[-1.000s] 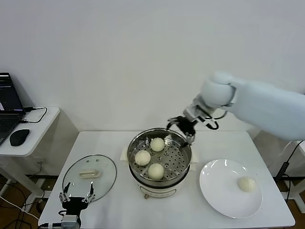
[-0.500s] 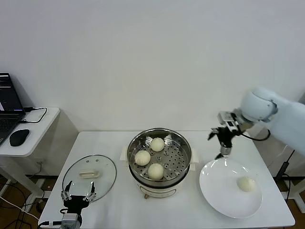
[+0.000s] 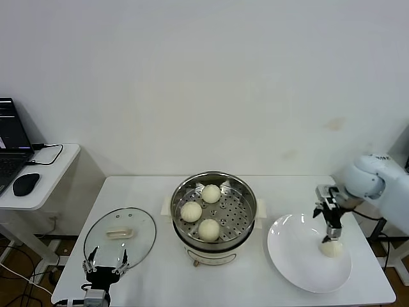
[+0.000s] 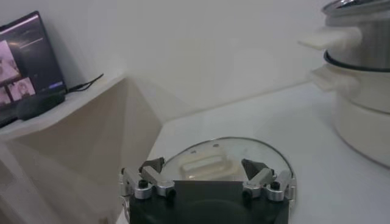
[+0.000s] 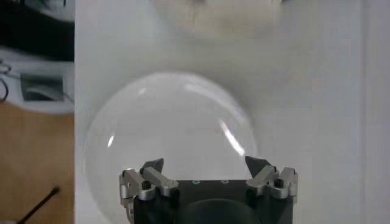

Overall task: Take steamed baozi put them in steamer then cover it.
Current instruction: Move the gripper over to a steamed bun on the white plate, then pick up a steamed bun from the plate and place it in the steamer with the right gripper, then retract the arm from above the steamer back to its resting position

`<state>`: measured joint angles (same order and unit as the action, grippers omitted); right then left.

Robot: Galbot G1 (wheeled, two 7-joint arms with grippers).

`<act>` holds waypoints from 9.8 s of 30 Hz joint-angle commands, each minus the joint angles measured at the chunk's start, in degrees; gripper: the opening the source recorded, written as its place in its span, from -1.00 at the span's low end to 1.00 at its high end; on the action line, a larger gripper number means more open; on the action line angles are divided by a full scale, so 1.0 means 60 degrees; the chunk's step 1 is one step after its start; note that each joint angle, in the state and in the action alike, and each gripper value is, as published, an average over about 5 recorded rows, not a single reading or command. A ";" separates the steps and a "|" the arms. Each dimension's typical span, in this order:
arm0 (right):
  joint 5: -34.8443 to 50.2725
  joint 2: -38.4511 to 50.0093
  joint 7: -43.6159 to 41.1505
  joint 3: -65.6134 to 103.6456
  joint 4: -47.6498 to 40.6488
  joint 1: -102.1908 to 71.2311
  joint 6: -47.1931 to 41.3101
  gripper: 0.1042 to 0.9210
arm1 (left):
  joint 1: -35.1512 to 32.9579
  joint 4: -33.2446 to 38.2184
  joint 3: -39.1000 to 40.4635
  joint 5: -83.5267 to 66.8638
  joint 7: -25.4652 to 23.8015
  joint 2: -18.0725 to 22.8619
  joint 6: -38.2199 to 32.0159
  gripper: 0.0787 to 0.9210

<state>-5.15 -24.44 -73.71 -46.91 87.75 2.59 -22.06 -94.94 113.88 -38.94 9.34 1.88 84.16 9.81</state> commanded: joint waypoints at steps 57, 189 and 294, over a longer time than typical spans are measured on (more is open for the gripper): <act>-0.1807 -0.0795 0.1241 0.1646 -0.1965 -0.2811 0.0341 0.45 | 0.0237 -0.0544 0.0038 0.0222 -0.0054 0.0075 -0.0026 0.77; 0.7583 -0.6110 1.0604 1.6100 0.3185 -1.4918 0.3034 0.76 | 0.1267 -0.1546 -0.0312 0.8843 0.1196 -0.0812 -0.1913 0.77; 0.6553 -0.7029 0.9806 1.6337 0.2567 -1.5795 0.3517 0.76 | 0.3328 -0.4290 0.0527 1.0218 0.1615 -0.1262 -0.1308 -0.86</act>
<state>34.23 -66.36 -14.87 51.24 103.08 -92.32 -1.11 -71.95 80.76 -35.31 70.99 12.58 76.40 1.39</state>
